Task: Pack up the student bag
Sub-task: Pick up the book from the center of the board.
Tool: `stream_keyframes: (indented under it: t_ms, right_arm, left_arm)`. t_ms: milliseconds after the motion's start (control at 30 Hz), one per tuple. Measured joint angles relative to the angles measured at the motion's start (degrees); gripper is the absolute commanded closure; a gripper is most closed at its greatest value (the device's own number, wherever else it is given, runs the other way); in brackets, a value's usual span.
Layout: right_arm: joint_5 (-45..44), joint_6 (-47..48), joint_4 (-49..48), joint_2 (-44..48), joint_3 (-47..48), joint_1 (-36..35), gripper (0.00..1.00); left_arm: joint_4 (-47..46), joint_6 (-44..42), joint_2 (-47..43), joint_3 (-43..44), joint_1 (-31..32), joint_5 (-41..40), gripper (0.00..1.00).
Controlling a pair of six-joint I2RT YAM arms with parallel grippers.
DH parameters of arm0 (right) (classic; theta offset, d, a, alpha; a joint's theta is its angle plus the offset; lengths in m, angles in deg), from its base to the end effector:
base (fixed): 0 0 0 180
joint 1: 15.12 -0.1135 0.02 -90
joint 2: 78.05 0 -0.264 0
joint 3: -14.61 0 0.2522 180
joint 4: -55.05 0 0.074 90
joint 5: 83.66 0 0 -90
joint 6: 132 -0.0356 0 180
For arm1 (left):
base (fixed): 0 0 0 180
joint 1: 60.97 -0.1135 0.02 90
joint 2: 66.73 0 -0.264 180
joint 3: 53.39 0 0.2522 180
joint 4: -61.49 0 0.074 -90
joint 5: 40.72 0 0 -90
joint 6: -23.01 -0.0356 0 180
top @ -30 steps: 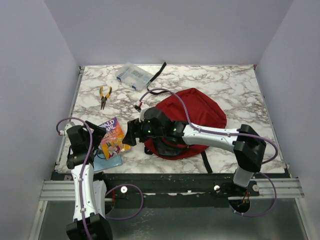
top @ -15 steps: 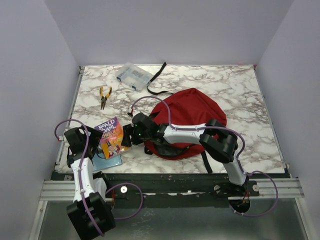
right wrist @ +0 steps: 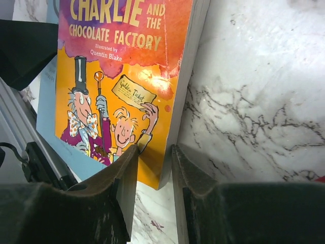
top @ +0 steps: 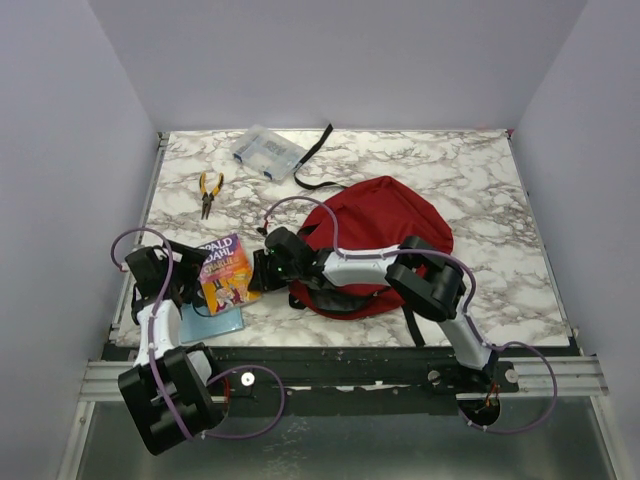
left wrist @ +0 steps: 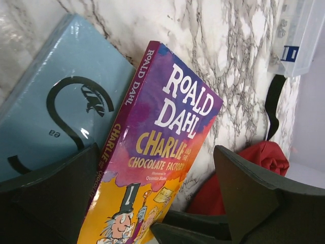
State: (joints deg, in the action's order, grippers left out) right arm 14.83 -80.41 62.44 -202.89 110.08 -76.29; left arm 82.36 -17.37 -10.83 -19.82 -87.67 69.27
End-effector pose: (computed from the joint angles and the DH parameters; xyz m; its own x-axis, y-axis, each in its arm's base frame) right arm 0.2259 0.4214 0.1411 -0.7999 -0.1789 -0.5729 -0.5443 0.6183 0.5670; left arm 0.1695 0.0716 0.1627 -0.2441 -0.9241 -0.2940 -0.5952 0.3821 -0.7069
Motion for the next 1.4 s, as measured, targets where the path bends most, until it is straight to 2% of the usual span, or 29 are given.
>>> stream_keyframes:
  t_ms: [267, 533, 700, 800, 833, 867, 1000, 1133, 1300, 1400]
  right_arm:
    - [2.73, -0.81, -0.44, -0.26, -0.37, 1.55, 0.74]
    - [4.31, -1.01, -0.24, -0.57, -0.37, 2.34, 0.74]
    - [4.48, -0.98, -0.2, -0.57, -0.37, 2.43, 0.74]
    - [4.55, -0.98, -0.2, -0.57, -0.37, 2.43, 0.74]
    - [4.61, -0.98, -0.24, -0.57, -0.37, 2.43, 0.74]
    - [4.63, -0.98, -0.26, -0.57, -0.37, 2.43, 0.74]
    - [4.94, -0.87, -0.46, -0.57, -0.37, 2.56, 0.73]
    - [4.92, -0.48, -0.44, -0.26, -0.37, 2.6, 0.66]
    - [4.79, 0.04, -0.02, 2.34, -1.57, 2.62, 0.47]
    - [4.87, 0.26, 1.31, 5.86, -2.86, 2.49, 0.37]
  left_arm:
    - [-0.39, -1.84, 0.33, 0.61, 1.07, 4.42, 0.07]
    - [2.36, -3.65, -10.03, 0.52, 6.03, 3.72, 0.17]
    - [2.45, -3.93, -11.39, 0.55, 7.04, 3.65, 0.31]
    - [2.32, -4.13, -10.27, 0.55, 7.5, 3.65, 0.34]
    - [2.49, -4.11, -9.68, 0.52, 8.0, 3.78, 0.37]
    - [2.64, -4.11, -9.01, 0.52, 8.94, 3.82, 0.45]
    - [2.89, -4.2, -7.89, 0.39, 11.04, 4.26, 0.6]
    - [2.89, -4.31, -7.76, 0.31, 11.47, 4.87, 0.78]
    - [3.56, -4.7, -9.79, 0.35, 11.76, 5.84, 0.97]
    - [5.49, -4.42, -12.2, 1.22, 11.85, 7.56, 1.0]
